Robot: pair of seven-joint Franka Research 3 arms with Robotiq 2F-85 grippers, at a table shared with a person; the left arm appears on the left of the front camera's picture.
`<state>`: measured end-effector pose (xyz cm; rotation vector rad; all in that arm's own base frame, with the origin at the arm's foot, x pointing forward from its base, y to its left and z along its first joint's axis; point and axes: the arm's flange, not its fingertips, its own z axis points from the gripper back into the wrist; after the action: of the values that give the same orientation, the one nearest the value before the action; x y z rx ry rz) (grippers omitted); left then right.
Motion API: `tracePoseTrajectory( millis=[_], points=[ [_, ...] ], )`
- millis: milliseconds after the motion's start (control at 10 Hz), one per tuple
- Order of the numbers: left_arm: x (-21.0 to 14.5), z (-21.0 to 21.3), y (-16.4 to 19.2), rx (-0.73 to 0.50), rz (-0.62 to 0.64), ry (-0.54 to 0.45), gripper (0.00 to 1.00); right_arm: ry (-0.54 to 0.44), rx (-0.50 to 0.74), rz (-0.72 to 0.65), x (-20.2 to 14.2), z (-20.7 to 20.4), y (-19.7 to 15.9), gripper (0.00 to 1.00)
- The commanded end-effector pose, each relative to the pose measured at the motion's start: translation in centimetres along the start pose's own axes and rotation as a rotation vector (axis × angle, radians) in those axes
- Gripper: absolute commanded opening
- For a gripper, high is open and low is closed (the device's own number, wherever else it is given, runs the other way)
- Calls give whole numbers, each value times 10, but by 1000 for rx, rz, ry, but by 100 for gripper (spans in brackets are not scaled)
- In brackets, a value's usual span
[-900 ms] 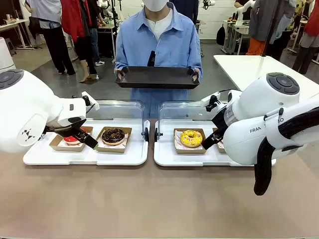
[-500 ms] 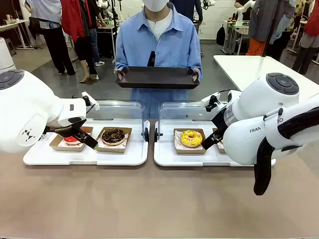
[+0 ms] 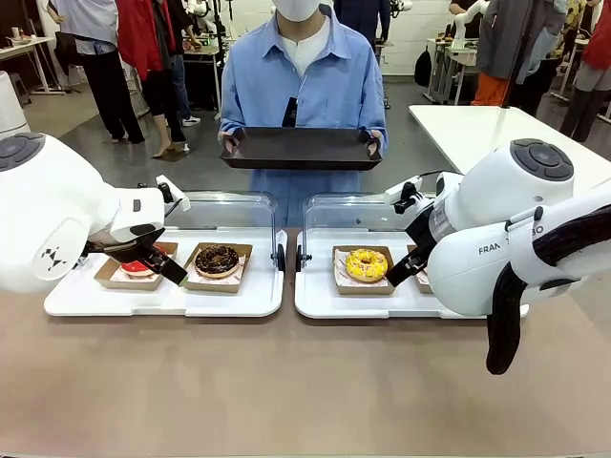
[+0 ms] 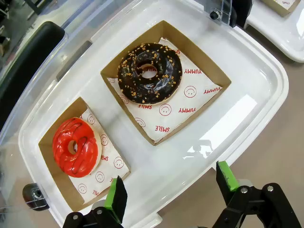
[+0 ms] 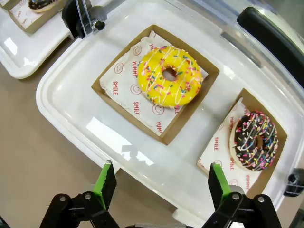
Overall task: Provide the desired donut to the person.
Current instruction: Pick up and lift the Paper togo box containing the Donut pointed at by the person.
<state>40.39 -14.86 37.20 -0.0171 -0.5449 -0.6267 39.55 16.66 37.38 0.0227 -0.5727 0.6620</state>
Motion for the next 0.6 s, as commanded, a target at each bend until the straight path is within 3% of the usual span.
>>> tracePoseTrajectory(
  millis=[0,400,500],
  points=[
    [0,0,0,0,0,0,100,0,0,0,0,0,0,100],
    [0,0,0,0,0,0,100,0,0,0,0,0,0,100],
    [9,26,-2,16,-24,4,100,33,-21,15,9,27,0,100]
  ],
)
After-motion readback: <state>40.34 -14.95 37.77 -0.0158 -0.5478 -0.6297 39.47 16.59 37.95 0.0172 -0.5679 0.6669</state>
